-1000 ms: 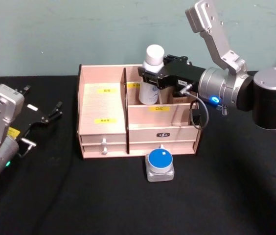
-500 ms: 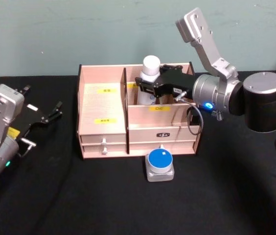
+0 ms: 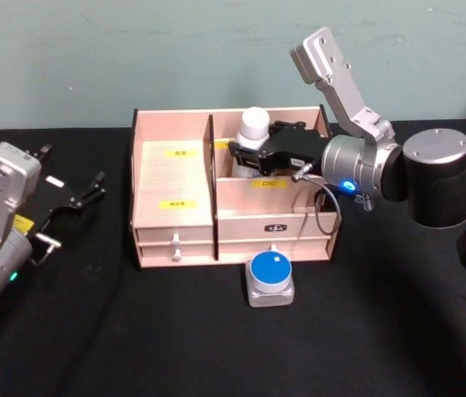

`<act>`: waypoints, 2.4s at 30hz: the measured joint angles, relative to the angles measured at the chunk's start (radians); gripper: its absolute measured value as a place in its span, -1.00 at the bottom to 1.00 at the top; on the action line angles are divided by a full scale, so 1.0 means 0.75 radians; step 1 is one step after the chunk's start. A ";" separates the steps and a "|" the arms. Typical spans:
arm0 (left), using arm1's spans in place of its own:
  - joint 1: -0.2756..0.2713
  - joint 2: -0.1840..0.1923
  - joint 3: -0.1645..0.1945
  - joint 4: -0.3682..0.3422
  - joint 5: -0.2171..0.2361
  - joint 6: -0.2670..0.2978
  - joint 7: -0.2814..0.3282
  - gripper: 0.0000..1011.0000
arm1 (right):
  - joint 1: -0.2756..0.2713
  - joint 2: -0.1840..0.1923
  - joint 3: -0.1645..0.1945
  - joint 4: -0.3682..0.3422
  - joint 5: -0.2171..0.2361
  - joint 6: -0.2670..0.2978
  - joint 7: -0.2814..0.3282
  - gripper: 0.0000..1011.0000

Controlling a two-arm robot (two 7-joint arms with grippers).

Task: Pick up the facial cleanser and watermelon frost from the table and place them into the tiered storage box.

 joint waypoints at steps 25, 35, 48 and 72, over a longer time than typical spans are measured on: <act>0.000 0.000 0.000 0.000 0.000 0.000 0.000 0.98 | -0.013 0.006 0.026 -0.024 0.010 -0.015 0.003 0.97; 0.000 0.000 0.000 0.000 0.000 0.000 0.000 0.98 | -0.089 0.078 0.086 -0.220 0.029 0.008 -0.017 0.98; 0.000 0.000 0.000 0.000 0.000 0.000 0.000 0.98 | -0.527 0.374 0.258 -0.820 0.155 0.136 -0.061 0.98; 0.000 0.000 0.000 0.000 0.000 0.000 0.000 0.98 | -0.977 0.520 0.260 -0.944 0.128 0.088 -0.146 0.98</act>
